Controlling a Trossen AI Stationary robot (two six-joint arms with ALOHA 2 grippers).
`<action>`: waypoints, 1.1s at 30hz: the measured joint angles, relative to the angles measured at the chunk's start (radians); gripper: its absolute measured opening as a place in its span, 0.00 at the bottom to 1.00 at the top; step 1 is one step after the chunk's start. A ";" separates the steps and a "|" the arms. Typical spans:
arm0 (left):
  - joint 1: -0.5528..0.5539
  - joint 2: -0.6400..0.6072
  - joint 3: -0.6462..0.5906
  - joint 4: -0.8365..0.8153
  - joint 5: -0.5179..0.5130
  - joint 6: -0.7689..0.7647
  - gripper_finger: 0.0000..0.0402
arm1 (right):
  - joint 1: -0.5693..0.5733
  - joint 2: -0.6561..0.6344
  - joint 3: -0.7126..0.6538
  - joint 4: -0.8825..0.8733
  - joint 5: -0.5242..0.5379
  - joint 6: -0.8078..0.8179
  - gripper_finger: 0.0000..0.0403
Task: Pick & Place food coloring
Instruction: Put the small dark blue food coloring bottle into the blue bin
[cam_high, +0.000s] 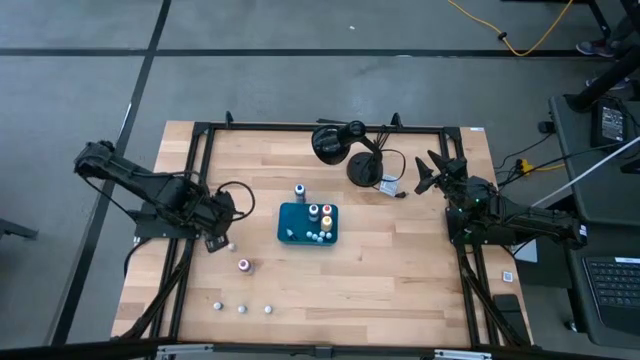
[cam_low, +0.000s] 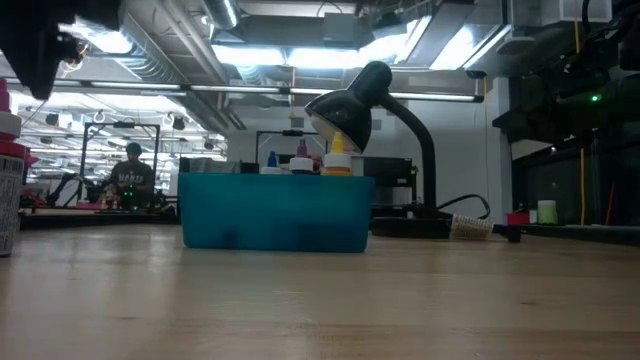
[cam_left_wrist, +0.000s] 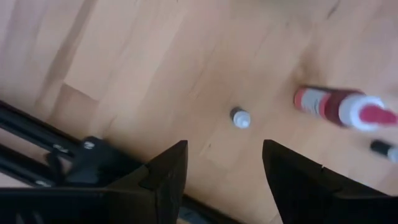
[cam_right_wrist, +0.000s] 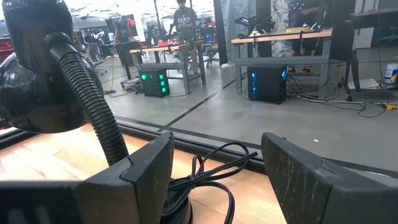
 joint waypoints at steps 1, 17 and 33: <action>0.003 -0.001 -0.015 0.017 0.000 -0.021 0.50 | 0.000 0.000 0.000 0.000 0.000 0.000 0.61; 0.003 0.009 -0.268 0.230 -0.017 -0.257 0.49 | 0.000 0.000 0.000 0.000 0.000 0.000 0.61; 0.000 0.098 -0.330 0.422 0.032 -0.220 0.49 | 0.000 0.000 0.000 0.000 0.000 0.000 0.61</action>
